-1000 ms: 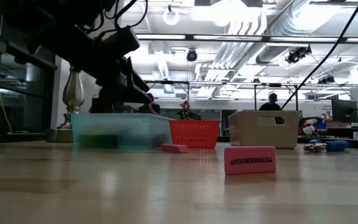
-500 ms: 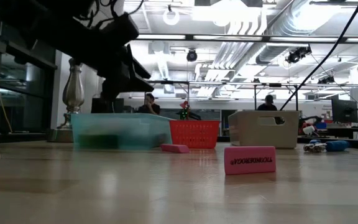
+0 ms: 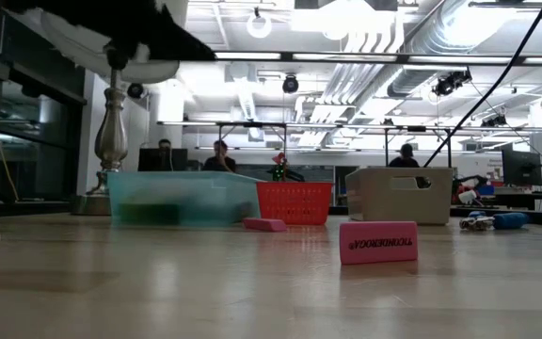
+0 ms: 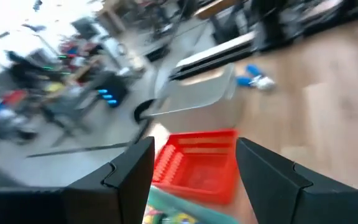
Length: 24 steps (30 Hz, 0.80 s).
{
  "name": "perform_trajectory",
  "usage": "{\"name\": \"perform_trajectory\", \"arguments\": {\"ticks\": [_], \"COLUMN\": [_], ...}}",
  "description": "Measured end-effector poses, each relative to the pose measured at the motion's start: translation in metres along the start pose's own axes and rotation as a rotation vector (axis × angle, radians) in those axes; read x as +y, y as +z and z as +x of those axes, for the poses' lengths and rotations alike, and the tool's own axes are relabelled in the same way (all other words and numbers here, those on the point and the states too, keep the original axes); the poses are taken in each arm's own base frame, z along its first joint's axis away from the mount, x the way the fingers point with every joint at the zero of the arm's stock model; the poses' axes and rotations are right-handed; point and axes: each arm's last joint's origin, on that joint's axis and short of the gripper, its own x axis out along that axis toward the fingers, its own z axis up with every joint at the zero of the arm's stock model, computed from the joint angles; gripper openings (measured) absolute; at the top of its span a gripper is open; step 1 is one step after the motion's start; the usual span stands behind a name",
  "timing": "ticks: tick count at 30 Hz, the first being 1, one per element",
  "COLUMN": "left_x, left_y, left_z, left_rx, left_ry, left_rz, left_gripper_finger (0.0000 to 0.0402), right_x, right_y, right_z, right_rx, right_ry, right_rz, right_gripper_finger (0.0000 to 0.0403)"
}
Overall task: Pick & Place School Supplies
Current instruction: Put the pink eraser into the red bin
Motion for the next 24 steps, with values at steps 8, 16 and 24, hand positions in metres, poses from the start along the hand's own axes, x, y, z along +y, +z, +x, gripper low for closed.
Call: {"name": "perform_trajectory", "arguments": {"ticks": [8, 16, 24], "left_x": [0.026, 0.023, 0.016], "left_y": [0.013, 0.018, 0.020], "left_z": [-0.043, -0.066, -0.076], "left_rx": [-0.059, -0.104, -0.123], "left_ry": [-0.288, -0.396, -0.457], "left_rz": [-0.201, -0.215, -0.210], "left_gripper_finger": [0.0218, 0.0218, 0.0218], "right_x": [0.002, 0.010, 0.016], "right_y": [-0.006, -0.012, -0.015], "right_z": [0.006, 0.004, -0.012], "right_rx": [0.017, 0.045, 0.065], "right_ry": [0.088, 0.330, 0.324], "right_rz": [0.096, 0.194, 0.168], "right_gripper_finger": [0.0215, 0.0215, 0.0215]}}
